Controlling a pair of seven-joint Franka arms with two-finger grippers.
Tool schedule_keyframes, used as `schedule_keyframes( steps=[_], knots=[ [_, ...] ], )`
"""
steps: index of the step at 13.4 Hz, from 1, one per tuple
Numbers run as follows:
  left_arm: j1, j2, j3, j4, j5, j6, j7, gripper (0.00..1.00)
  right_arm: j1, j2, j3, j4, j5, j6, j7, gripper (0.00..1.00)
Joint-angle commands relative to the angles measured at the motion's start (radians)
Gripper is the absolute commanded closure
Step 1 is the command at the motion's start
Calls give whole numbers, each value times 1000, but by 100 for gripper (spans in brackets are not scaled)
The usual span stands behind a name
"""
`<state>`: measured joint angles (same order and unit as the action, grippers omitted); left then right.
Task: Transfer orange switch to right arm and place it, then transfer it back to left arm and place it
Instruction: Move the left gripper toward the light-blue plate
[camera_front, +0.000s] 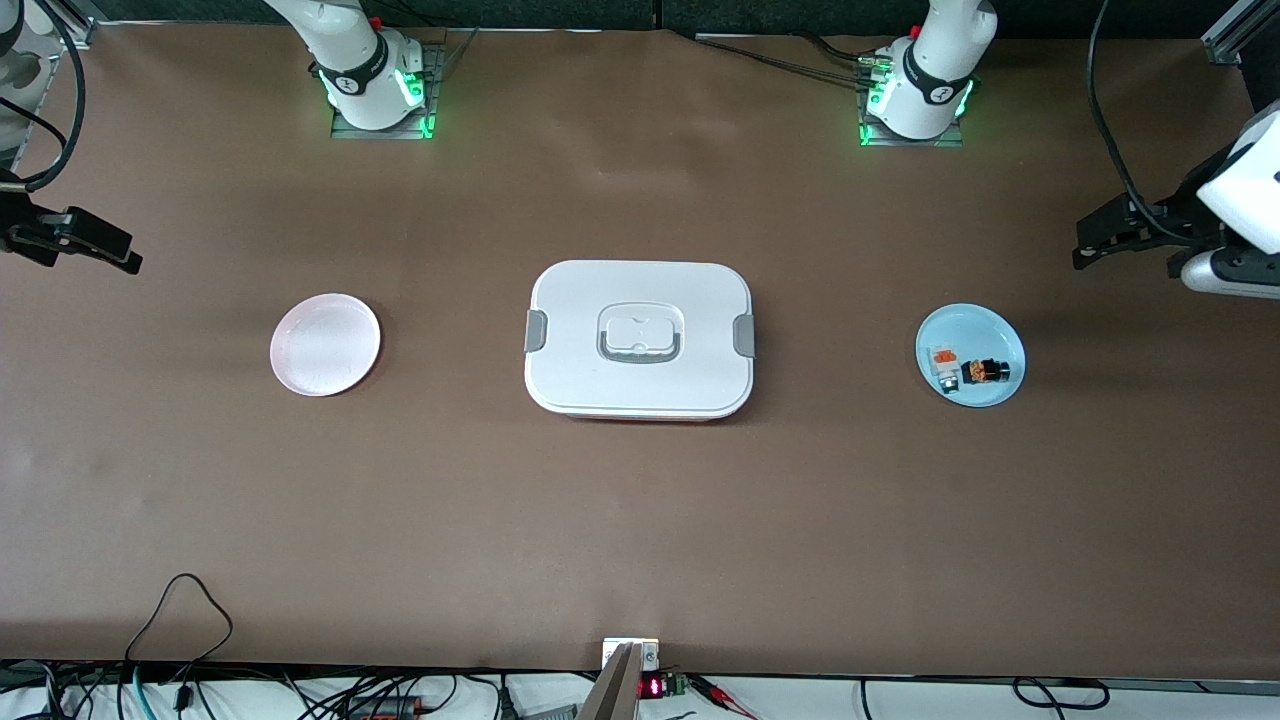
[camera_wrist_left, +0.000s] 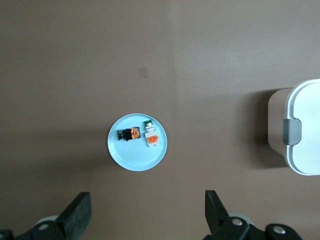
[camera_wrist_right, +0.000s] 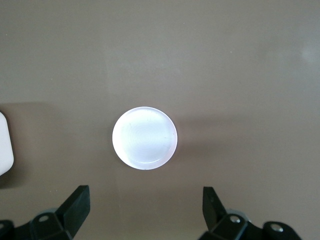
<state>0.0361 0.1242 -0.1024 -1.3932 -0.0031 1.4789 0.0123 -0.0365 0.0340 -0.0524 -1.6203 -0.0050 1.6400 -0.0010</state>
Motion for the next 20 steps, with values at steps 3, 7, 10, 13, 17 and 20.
schedule_keyframes(
  steps=[3,7,10,13,17,20],
  knots=[
    [2,0,-5,2,2,6,-9,0,-5,-16,2,-6,2,-5,-13,0],
    [10,2,-6,-9,8,-5,-20,0,-5,-17,2,-4,3,-3,-13,0],
    [21,32,3,-18,5,-11,-18,0,-5,-16,2,-4,4,-5,-13,0],
    [36,83,4,-55,6,1,-15,0,-5,-16,2,-6,4,-3,-11,0],
    [54,109,4,-278,44,249,-9,0,-5,-14,2,-6,4,-3,-11,0],
    [51,153,4,-391,49,381,-6,0,-6,-11,2,-6,4,-5,-10,0]
  ],
)
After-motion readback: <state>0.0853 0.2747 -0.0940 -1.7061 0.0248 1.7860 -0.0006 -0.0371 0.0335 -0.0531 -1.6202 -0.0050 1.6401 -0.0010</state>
